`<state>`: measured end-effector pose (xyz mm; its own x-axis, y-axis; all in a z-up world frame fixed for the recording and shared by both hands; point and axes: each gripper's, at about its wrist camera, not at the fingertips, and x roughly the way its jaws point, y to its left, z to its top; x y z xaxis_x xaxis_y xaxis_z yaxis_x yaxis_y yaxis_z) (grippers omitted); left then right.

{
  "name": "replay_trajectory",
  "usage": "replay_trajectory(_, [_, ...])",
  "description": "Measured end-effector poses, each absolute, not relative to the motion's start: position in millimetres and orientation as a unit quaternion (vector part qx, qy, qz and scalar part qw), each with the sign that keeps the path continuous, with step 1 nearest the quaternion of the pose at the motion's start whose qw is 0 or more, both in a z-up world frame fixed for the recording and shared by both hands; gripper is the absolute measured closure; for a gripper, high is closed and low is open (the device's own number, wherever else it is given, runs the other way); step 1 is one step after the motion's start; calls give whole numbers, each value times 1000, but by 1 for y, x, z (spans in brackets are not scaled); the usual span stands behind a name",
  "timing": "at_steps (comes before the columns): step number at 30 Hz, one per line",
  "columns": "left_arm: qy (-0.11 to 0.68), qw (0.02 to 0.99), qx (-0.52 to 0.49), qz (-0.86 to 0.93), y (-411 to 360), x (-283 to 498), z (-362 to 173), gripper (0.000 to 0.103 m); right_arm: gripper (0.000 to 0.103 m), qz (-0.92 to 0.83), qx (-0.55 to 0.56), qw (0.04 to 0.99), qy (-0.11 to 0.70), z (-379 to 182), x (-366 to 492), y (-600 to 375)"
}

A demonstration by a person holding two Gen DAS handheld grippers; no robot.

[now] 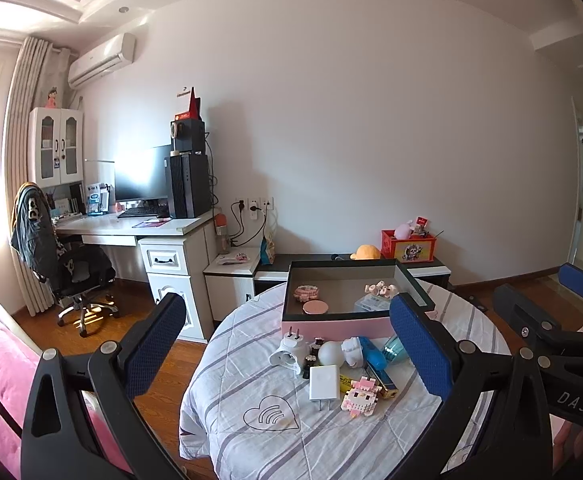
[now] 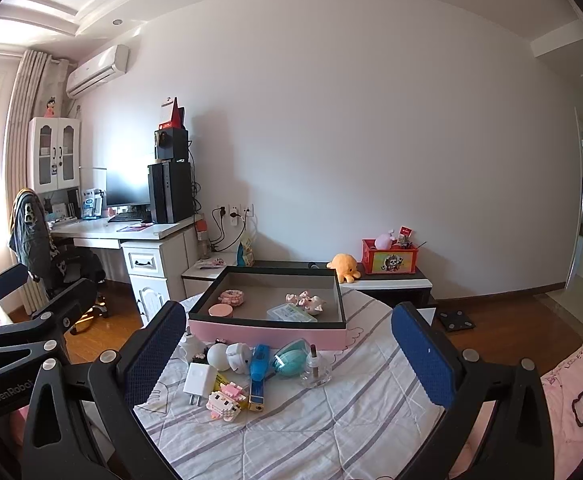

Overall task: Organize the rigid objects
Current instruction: 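Withdraw both tools from the pink box back over the bed, then grasp the white charger with the left tool while the right tool grasps the glass diffuser bottle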

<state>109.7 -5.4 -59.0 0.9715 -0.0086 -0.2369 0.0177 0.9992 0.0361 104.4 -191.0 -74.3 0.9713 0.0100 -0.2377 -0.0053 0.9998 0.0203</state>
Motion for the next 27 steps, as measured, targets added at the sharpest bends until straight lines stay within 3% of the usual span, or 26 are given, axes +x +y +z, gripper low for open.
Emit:
replay_trajectory(9, [176, 984, 18, -17, -4, 147, -93, 0, 0, 5, 8, 988, 157, -96, 132, -190])
replay_trajectory(27, [350, 935, -1, -50, -8, 242, -210, 0, 0, 5, 4, 950, 311, -207, 219, -201])
